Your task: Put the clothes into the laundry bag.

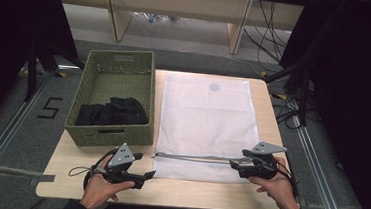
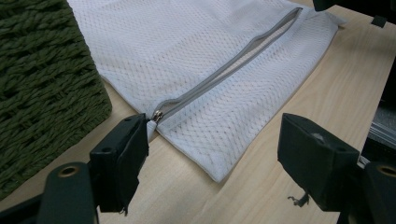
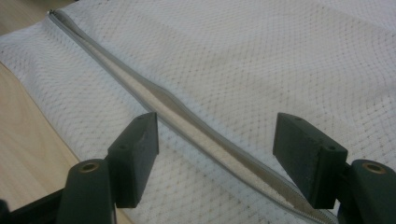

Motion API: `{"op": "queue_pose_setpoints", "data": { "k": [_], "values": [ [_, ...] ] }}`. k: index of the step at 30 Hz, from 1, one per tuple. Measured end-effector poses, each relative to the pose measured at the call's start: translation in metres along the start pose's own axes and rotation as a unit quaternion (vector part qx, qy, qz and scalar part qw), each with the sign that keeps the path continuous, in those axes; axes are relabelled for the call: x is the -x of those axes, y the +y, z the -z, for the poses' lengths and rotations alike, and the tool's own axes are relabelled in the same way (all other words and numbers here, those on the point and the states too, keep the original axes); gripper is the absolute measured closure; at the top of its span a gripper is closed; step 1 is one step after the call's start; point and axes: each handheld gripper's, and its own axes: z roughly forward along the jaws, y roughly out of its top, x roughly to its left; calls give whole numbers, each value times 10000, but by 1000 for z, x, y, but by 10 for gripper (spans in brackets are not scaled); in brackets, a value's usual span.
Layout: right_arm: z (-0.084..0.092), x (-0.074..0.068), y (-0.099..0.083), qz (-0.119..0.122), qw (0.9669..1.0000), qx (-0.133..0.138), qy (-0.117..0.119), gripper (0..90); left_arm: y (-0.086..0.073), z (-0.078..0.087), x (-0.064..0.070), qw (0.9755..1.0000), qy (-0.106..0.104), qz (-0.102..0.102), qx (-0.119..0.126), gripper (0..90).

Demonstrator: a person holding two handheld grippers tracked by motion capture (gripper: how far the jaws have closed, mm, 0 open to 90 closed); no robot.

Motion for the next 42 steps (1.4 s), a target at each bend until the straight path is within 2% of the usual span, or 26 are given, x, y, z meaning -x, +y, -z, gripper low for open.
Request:
{"op": "queue_pose_setpoints", "data": {
  "k": [2, 3, 5, 8, 9, 11, 12, 13, 15, 16, 17, 18, 20, 24, 26, 28, 31, 32, 33, 34, 35, 36, 38, 39, 41, 42],
  "values": [
    [0, 0, 0, 11, 10000, -5, -1, 325, 1, 1, -2, 9999, 15, -103, -40, 244],
    [0, 0, 0, 31, 10000, -14, -65, 325, 1, 1, -2, 9999, 27, -93, -37, 244],
    [-2, 1, 0, 55, 10000, 12, -27, 325, 1, 1, -2, 10000, 32, -66, -30, 243],
    [-2, 0, 0, -75, 10000, -35, -6, 325, 1, 0, -2, 9999, -24, -73, -79, 243],
    [-3, 2, 0, 43, 10000, -21, 9, 325, 1, -1, -2, 10000, 8, -54, -74, 241],
    [-5, 1, 0, 49, 10000, -65, 17, 316, 2, -1, -3, 9999, -20, -124, -92, 237],
    [-6, 2, 0, 90, 9999, -48, 53, 310, 2, -2, -3, 9999, -56, -87, -82, 237],
    [-7, 3, 0, 160, 9998, -1, 111, 308, 2, -2, -3, 9997, -3, -163, -163, 236],
    [-8, 1, 1, 122, 9997, 32, 220, 286, 1, -3, -4, 9999, -43, -107, -96, 234],
    [-9, 0, 2, 170, 9996, 5, 215, 276, 2, -2, -5, 9998, -48, -124, -177, 234],
    [-11, 0, 3, 265, 9995, -11, 160, 273, 1, -3, -3, 9999, -58, 53, -128, 235],
    [-13, -1, 4, 314, 9993, -36, 212, 271, 0, -3, -5, 9999, -52, -18, -148, 235],
    [-17, -2, 7, 367, 9991, -56, 210, 270, 0, -3, -5, 9999, -75, 23, -146, 235],
    [-29, 0, 13, 534, 9984, -175, -59, 270, 1, 0, -7, 9998, -37, -29, -208, 234],
    [-36, -2, 15, 539, 9982, -276, -22, 266, 0, -1, -7, 9999, -53, -26, -162, 234],
    [-40, -5, 19, 620, 9974, -343, -136, 266, -1, -1, -7, 9999, 7, 12, -154, 235],
    [-51, -8, 24, 772, 9959, -456, -155, 266, -1, -1, -9, 9996, 26, -110, -264, 236],
    [-55, -10, 26, 811, 9954, -489, -151, 268, -1, -2, -8, 9996, -35, -16, -282, 245],
    [-60, -10, 28, 948, 9941, -501, -153, 269, -1, -2, -8, 9995, -16, -44, -321, 249],
    [-60, -10, 28, 948, 9941, -501, -153, 269, -1, -2, -8, 9995, -16, -44, -321, 249],
    [-69, -15, 31, 1007, 9935, -499, -165, 271, -1, -1, -9, 9990, -14, -129, -438, 249],
    [-72, -15, 33, 1220, 9912, -503, -125, 272, -2, -3, -7, 9995, -50, 1, -312, 249],
    [-79, -18, 34, 1282, 9897, -617, -155, 284, -1, -2, -7, 9993, -49, -17, -380, 249],
    [-83, -18, 34, 1298, 9894, -645, -114, 284, -2, -1, -8, 9991, -17, -124, -402, 248],
    [-87, -16, 34, 1341, 9879, -776, 48, 301, -2, -1, -8, 9996, -91, -76, -271, 241],
    [-88, -16, 33, 1300, 9880, -837, -18, 296, -1, 0, -10, 9992, -61, -180, -357, 240]
  ]
}}
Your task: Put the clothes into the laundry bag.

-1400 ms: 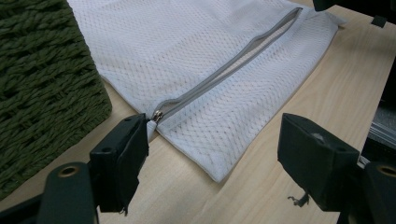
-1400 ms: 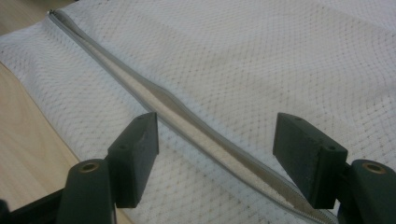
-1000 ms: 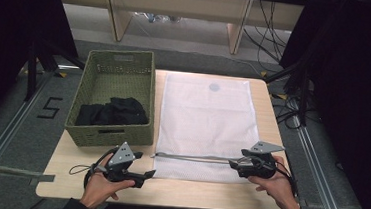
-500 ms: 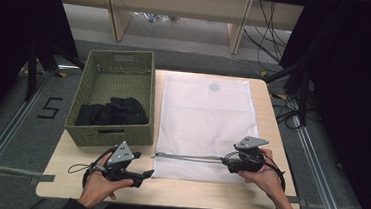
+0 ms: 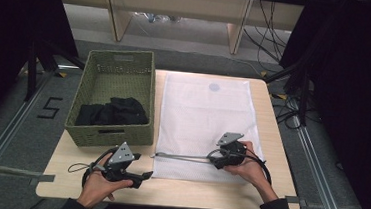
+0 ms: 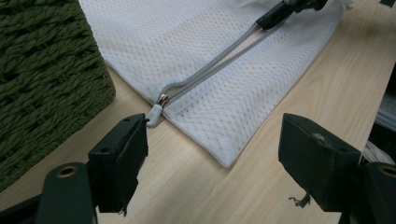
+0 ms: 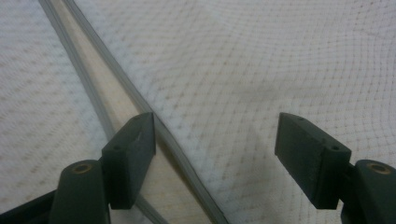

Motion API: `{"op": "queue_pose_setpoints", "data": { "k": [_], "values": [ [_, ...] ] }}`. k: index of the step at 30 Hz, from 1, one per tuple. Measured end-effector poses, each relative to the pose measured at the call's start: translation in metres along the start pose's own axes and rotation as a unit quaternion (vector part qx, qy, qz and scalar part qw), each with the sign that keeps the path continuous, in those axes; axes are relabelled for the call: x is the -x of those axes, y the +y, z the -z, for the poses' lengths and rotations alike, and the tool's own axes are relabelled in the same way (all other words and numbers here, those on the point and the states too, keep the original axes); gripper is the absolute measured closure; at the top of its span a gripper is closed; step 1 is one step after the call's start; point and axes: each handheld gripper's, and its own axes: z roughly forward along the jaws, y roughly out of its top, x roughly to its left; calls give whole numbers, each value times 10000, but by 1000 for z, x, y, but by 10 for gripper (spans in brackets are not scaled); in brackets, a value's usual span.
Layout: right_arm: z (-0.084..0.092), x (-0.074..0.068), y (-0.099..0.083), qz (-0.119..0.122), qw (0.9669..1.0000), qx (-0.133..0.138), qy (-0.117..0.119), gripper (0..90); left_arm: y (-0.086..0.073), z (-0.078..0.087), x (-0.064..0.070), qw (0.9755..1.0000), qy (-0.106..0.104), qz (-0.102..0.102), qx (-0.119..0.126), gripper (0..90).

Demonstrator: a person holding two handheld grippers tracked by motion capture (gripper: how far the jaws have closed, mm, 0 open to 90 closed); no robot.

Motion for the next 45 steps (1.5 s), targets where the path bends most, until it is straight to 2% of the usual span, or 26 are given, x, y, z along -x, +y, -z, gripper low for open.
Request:
{"op": "queue_pose_setpoints", "data": {
  "k": [2, 3, 4, 7, 8, 9, 10, 11, 13, 14, 15, 16, 18, 20, 23, 25, 27, 30, 34, 35, 36, 37, 38, 41, 42, 45],
  "values": [
    [-1, 5, 0, 138, 9999, 25, -19, 332, 0, -2, 3, 9998, -24, 172, 99, 240],
    [1, 4, -1, -15, 10000, -27, -87, 360, 0, -1, 1, 10000, -15, 58, 36, 240],
    [1, 6, -1, 42, 10000, -33, -82, 401, 0, -1, 1, 10000, -14, 16, 36, 240],
    [3, 10, -2, 92, 9997, -94, -226, 552, 0, -1, 1, 10000, -6, 80, 37, 240],
    [4, 11, -1, 155, 9995, -207, -196, 574, 0, -2, 2, 9999, -22, 140, 55, 240],
    [3, 13, 0, 271, 9992, -165, -261, 596, 0, -2, 2, 9998, -11, 181, 48, 240],
    [2, 12, 1, 176, 9993, -185, -264, 623, 0, -2, 2, 9999, 17, 147, 65, 240],
    [0, 12, 3, 172, 9993, -182, -291, 636, 0, -1, -1, 10000, 32, 4, -24, 240],
    [-3, 12, 6, 286, 9989, -185, -311, 669, 1, -1, 0, 9999, 43, 111, 28, 240],
    [-4, 14, 8, 388, 9988, -161, -246, 682, 0, -1, 0, 9999, 73, 69, 5, 241],
    [-5, 12, 11, 352, 9989, -229, -219, 686, 1, 0, 0, 9999, 72, 67, -59, 241],
    [-7, 13, 13, 519, 9983, -135, -212, 693, 0, 0, 1, 9999, 45, 102, -9, 241],
    [-9, 9, 16, 297, 9993, -170, -177, 742, 1, 0, 1, 9999, 6, 128, -4, 241],
    [-9, 9, 19, 367, 9989, -283, -98, 780, 1, 0, 0, 9999, 39, 74, 78, 241],
    [-12, 10, 20, 427, 9988, -193, -161, 823, 1, 1, 0, 10000, 49, 77, 25, 243],
    [-11, 9, 20, 318, 9991, -217, -195, 842, 1, 2, -2, 10000, 17, 12, 78, 243],
    [-10, 10, 21, 296, 9992, -192, -173, 867, 1, 2, -1, 9999, 35, 106, 57, 243],
    [-9, 13, 23, 373, 9990, -139, -204, 886, 2, 3, -1, 9999, 57, 106, 99, 243],
    [-2, 17, 30, 418, 9987, 165, -245, 894, 11, 9, -8, 9994, 103, 159, 291, 243],
    [-1, 15, 30, 172, 9993, 177, -280, 894, 12, 11, -9, 9992, 157, 203, 294, 244],
    [0, 18, 31, 387, 9988, 134, -282, 894, 13, 12, -11, 9991, 182, 260, 298, 244],
    [2, 20, 33, 417, 9986, 89, -314, 895, 15, 13, -12, 9988, 222, 312, 305, 244],
    [2, 19, 33, 284, 9989, 191, -316, 895, 16, 14, -13, 9986, 204, 358, 343, 244],
    [5, 24, 39, 370, 9985, 263, -316, 895, 21, 16, -15, 9986, 279, 319, 323, 244],
    [6, 23, 39, 252, 9990, 241, -282, 896, 23, 16, -15, 9985, 277, 358, 305, 245],
    [9, 25, 44, 354, 9982, 337, -334, 895, 29, 17, -17, 9988, 293, 313, 220, 246]
  ]
}}
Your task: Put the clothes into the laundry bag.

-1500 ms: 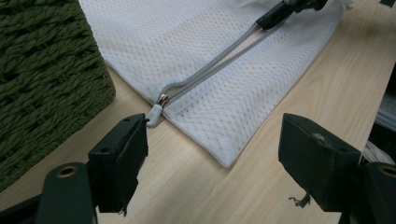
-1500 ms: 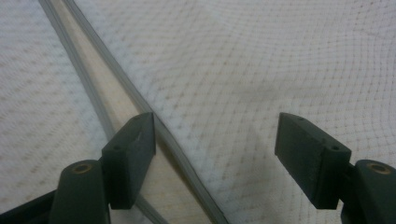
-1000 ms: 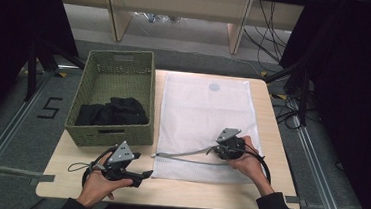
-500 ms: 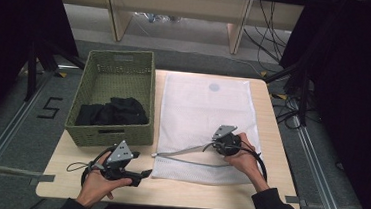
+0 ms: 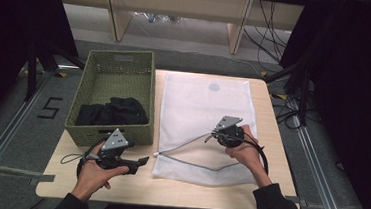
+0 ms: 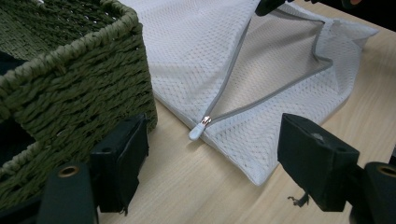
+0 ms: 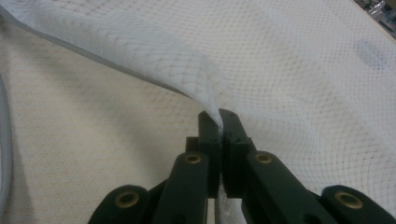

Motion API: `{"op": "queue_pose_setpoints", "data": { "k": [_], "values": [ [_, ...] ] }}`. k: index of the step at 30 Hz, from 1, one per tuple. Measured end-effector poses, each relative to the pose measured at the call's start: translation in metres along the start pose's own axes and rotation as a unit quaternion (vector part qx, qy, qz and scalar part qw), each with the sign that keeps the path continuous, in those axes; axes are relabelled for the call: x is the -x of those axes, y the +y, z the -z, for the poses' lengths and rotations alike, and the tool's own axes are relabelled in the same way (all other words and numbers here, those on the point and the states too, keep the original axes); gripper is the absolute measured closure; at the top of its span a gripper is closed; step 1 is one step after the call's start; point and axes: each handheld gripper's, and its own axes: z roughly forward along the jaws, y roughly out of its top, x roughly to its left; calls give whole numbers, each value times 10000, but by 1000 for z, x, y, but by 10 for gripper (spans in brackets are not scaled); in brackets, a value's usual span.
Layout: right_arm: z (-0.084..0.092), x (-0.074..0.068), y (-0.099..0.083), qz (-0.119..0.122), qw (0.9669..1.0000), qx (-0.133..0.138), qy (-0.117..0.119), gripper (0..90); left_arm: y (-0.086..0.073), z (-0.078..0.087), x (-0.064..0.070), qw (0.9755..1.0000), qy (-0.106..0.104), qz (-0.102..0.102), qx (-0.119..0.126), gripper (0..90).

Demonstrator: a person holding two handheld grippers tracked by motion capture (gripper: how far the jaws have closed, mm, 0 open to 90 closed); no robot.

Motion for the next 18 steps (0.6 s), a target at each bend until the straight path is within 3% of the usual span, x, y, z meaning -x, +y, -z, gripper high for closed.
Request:
{"op": "queue_pose_setpoints", "data": {
  "k": [3, 5, 7, 8, 11, 13, 16, 18],
  "values": [
    [4, 3, 5, 28, 10000, -1, 1, 895, 4, 1, 0, 10000, -4, 56, 42, 246],
    [6, 6, 8, 74, 9999, 66, -16, 896, 13, 5, -3, 10000, 8, -16, 48, 246],
    [9, 7, 11, -31, 9999, 108, -8, 896, 23, 9, -9, 10000, 40, -54, 26, 241],
    [10, 9, 13, 55, 9998, 160, -50, 896, 27, 11, -11, 9999, 58, -96, 1, 237],
    [12, 10, 16, 23, 9998, 170, -25, 896, 37, 14, -18, 9997, 139, -162, 127, 231],
    [14, 12, 18, 42, 9997, 221, -28, 896, 53, 22, -32, 9989, 339, -319, 72, 231],
    [14, 14, 19, 52, 9997, 234, -34, 896, 66, 30, -50, 9972, 652, -351, 67, 232],
    [15, 13, 19, -36, 9998, 215, -44, 896, 73, 33, -65, 9967, 703, -358, -172, 227]
  ]
}}
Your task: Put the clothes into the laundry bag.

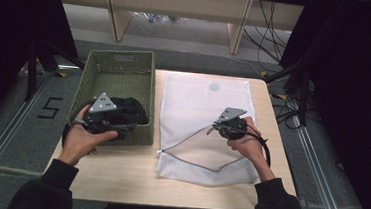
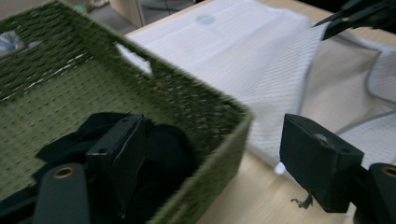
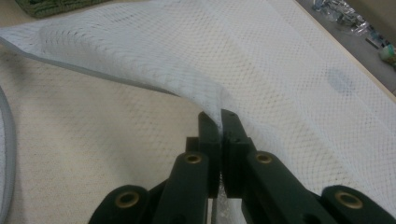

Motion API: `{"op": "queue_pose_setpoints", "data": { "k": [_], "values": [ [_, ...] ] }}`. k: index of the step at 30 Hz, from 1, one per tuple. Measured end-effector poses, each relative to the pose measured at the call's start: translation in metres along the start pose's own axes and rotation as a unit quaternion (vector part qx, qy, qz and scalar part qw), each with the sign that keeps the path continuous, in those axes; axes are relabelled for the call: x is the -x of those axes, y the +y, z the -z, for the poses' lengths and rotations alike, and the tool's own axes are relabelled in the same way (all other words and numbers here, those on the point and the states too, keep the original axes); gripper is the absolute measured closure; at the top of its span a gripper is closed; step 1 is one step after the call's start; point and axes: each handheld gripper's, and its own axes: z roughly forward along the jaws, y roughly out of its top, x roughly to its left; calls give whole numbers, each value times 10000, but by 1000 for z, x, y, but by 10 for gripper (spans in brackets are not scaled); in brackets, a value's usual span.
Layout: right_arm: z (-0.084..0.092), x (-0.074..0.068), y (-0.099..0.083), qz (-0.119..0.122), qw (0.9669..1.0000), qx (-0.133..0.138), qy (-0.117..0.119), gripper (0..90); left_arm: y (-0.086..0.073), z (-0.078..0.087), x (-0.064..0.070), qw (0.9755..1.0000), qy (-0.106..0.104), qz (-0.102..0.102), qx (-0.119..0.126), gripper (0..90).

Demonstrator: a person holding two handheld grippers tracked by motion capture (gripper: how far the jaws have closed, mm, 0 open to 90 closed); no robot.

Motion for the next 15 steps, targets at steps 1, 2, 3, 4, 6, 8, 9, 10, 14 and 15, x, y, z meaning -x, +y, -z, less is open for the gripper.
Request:
{"op": "queue_pose_setpoints", "data": {
  "k": [1, 2, 3, 4, 6, 8, 9, 10, 14, 15],
  "values": [
    [0, 0, 0, 20, 10000, 1, 10, 896, 2, -2, -7, 9999, 92, -34, -41, 227],
    [1, 1, 1, 42, 10000, 14, 11, 896, 3, -2, -14, 9996, 202, -56, -169, 227],
    [1, 1, 1, 42, 10000, 14, 11, 896, 3, -2, -14, 9996, 202, -56, -169, 227],
    [2, 3, 3, 127, 9999, 70, -12, 896, 5, -7, -28, 9989, 292, 69, -349, 227],
    [4, 4, 5, 106, 9999, 98, -22, 896, 6, -10, -41, 9976, 301, 87, -612, 219],
    [7, 6, 7, 170, 9997, 157, -19, 896, 6, -15, -52, 9965, 329, 136, -756, 218],
    [8, 5, 7, 26, 9999, 130, -9, 896, 6, -19, -58, 9959, 289, 140, -843, 215],
    [8, 4, 8, -24, 9999, 129, -22, 896, 5, -23, -62, 9952, 261, 188, -924, 210],
    [9, 4, 8, 31, 9999, 143, -34, 896, 1, -40, -77, 9937, 239, 331, -1041, 210],
    [8, 6, 8, 118, 9998, 134, 6, 896, 1, -41, -82, 9925, 236, 196, -1186, 210]
  ]
}}
